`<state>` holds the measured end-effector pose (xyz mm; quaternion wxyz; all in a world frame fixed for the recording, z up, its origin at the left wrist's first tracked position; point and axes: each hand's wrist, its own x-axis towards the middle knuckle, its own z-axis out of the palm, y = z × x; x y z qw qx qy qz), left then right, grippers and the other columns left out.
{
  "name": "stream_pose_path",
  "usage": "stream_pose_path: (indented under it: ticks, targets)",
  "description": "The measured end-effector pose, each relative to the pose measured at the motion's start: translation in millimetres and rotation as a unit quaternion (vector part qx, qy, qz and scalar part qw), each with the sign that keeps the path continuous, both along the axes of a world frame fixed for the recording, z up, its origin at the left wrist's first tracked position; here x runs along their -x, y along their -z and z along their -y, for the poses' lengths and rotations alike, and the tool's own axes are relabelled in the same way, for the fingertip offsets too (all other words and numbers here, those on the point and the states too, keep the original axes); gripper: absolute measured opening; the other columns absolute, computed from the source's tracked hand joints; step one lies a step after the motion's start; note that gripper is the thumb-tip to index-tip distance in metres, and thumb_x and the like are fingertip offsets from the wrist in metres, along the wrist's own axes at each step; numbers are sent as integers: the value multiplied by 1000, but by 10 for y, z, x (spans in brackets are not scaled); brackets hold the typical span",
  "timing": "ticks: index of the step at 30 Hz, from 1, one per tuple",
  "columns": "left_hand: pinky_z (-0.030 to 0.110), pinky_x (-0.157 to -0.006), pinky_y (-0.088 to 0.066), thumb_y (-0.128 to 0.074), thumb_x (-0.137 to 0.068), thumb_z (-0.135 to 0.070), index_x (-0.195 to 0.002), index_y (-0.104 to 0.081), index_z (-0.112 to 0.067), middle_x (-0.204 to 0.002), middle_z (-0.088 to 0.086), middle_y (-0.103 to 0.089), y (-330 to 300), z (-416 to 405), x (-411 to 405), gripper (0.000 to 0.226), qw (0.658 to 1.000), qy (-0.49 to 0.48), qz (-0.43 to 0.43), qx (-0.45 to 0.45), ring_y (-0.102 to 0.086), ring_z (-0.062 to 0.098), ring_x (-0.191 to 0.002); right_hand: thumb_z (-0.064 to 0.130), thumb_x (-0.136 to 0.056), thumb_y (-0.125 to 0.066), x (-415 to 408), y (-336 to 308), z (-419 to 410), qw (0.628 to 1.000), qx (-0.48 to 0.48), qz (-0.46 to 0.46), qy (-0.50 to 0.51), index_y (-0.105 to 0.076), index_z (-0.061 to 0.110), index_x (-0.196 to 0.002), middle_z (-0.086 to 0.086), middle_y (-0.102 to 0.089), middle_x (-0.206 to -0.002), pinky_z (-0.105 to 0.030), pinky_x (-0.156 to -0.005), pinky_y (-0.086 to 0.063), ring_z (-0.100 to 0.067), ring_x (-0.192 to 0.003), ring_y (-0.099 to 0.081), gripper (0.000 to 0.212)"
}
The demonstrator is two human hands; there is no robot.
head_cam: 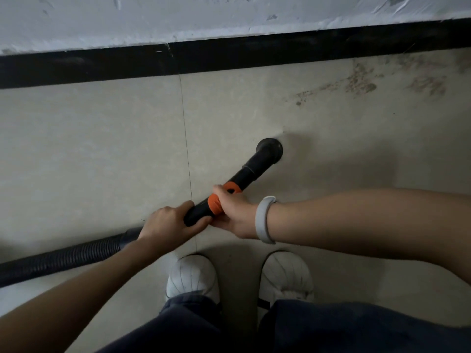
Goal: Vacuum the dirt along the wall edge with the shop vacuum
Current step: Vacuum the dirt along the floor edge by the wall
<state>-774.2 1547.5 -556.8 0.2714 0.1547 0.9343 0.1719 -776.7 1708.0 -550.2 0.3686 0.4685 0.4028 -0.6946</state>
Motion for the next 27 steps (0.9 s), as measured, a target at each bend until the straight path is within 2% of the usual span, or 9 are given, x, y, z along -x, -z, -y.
stream_pose_path:
  ticks: [3, 5, 8, 11, 13, 16, 19, 21, 27]
  targets:
    - [28, -51, -30, -55, -83, -55, -78, -43, -24, -52, -8, -41, -72, 40, 80, 33, 999, -29, 7, 17, -48, 21, -55, 40, -92, -53, 131, -67, 55, 998, -11, -28, -56, -46, 15, -98, -10, -58, -100, -35, -78, -57, -22, -81, -63, 26]
    - [28, -50, -28, -57, -84, -51, -75, -42, -24, -51, -8, -40, -102, 86, 86, 33, 998, -51, 0, 25, -47, 22, -55, 51, -93, -46, 188, -142, 53, 982, -33, -44, -181, -51, 12, -103, -12, -64, -95, -33, -73, -57, -23, -78, -66, 40]
    - [27, -50, -30, -56, -83, -53, -74, -44, -23, -52, -6, -44, -121, 169, 76, 34, 997, -70, -6, 40, -50, 22, -55, 61, -93, -30, 193, -212, -69, 897, -135, -151, -394, -56, 7, -95, -12, -69, -77, -33, -71, -54, -26, -69, -67, 60]
    - [28, -53, -33, -57, -81, -55, -69, -40, -26, -51, -5, -44, -139, 225, 94, 36, 995, -75, -25, 53, -49, 24, -55, 55, -95, -35, 191, -171, -284, 722, -325, -335, -510, -45, 16, -65, -4, -61, -63, -36, -58, -48, -25, -59, -59, 50]
    - [28, -52, -32, -59, -80, -54, -65, -37, -28, -49, -7, -41, -147, 249, 127, 37, 996, -67, -33, 52, -47, 24, -54, 47, -93, -49, 237, -102, -417, 582, -432, -447, -525, -47, 17, -75, 4, -52, -66, -28, -52, -34, -17, -57, -49, 36]
    - [25, -45, -27, -59, -81, -53, -70, -44, -24, -49, -8, -41, -156, 287, 180, 35, 997, -51, -35, 38, -47, 21, -50, 35, -73, -76, 343, 43, -576, 352, -507, -624, -479, -60, 8, -93, -7, -60, -80, -28, -55, -40, -22, -65, -56, 37]
    - [25, -46, -29, -57, -80, -56, -75, -51, -19, -50, -6, -43, -172, 305, 228, 37, 998, -42, -34, 40, -47, 20, -51, 29, -73, -62, 496, 174, -590, 226, -535, -641, -501, -64, 10, -105, -10, -63, -94, -37, -70, -51, -26, -80, -61, 38]
    - [28, -49, -31, -55, -79, -61, -76, -52, -19, -50, -6, -44, -190, 319, 266, 42, 997, -38, -41, 50, -48, 23, -53, 25, -79, -48, 573, 215, -549, 213, -539, -638, -508, -64, 10, -103, -9, -64, -92, -41, -77, -51, -28, -83, -62, 32]
    - [27, -52, -32, -57, -72, -66, -68, -49, -22, -48, -6, -45, -369, 373, 432, 45, 987, -22, -109, 112, -49, 22, -52, 23, -85, -43, 547, 192, -460, 300, -524, -624, -496, -65, 6, -100, -10, -66, -88, -47, -76, -53, -30, -78, -62, 31]
